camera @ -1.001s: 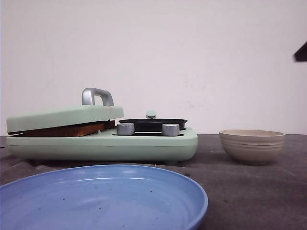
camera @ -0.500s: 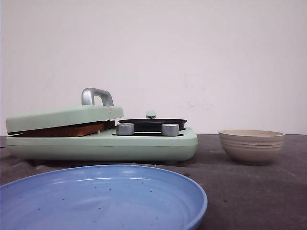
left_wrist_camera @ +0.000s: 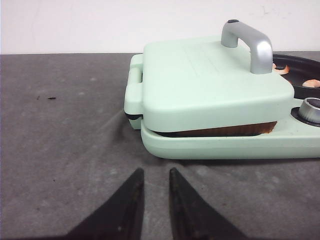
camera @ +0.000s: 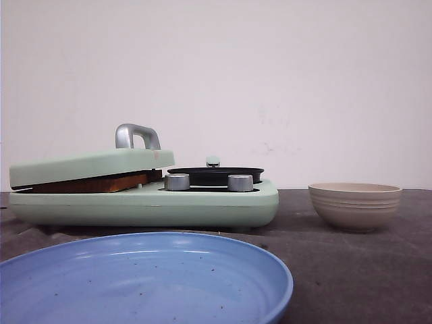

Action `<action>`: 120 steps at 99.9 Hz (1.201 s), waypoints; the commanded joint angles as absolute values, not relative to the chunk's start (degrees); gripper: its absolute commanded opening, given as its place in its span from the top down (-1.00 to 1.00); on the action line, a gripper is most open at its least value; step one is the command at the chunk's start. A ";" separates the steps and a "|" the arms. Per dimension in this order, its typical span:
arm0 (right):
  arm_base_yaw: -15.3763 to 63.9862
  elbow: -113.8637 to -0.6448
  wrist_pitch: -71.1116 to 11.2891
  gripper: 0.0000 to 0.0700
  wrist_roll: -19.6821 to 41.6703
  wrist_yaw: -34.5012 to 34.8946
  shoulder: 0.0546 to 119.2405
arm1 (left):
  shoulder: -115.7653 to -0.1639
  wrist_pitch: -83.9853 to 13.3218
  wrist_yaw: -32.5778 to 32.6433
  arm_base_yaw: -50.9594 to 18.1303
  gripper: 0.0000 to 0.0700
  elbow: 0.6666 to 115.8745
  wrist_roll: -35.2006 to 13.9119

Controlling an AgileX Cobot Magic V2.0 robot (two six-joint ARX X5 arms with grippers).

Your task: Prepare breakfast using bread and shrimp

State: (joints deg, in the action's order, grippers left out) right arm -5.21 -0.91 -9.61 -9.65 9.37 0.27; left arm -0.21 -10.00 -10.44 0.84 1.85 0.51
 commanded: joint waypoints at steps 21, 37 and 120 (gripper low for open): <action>-5.23 -0.67 -8.93 1.00 -10.96 12.43 0.21 | -0.19 -10.31 -10.52 0.75 1.00 0.84 0.84; -5.23 -0.67 -8.93 1.00 -10.96 12.43 0.21 | -0.19 -10.33 -10.52 0.75 1.00 0.84 0.82; -5.23 -0.67 -8.93 1.00 -10.96 12.43 0.21 | -0.19 -10.33 -10.52 0.75 1.00 0.84 0.84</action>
State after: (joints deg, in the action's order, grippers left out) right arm -5.21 -0.91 -9.23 -10.68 12.25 0.27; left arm -0.21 -10.00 -10.44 0.84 1.85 0.51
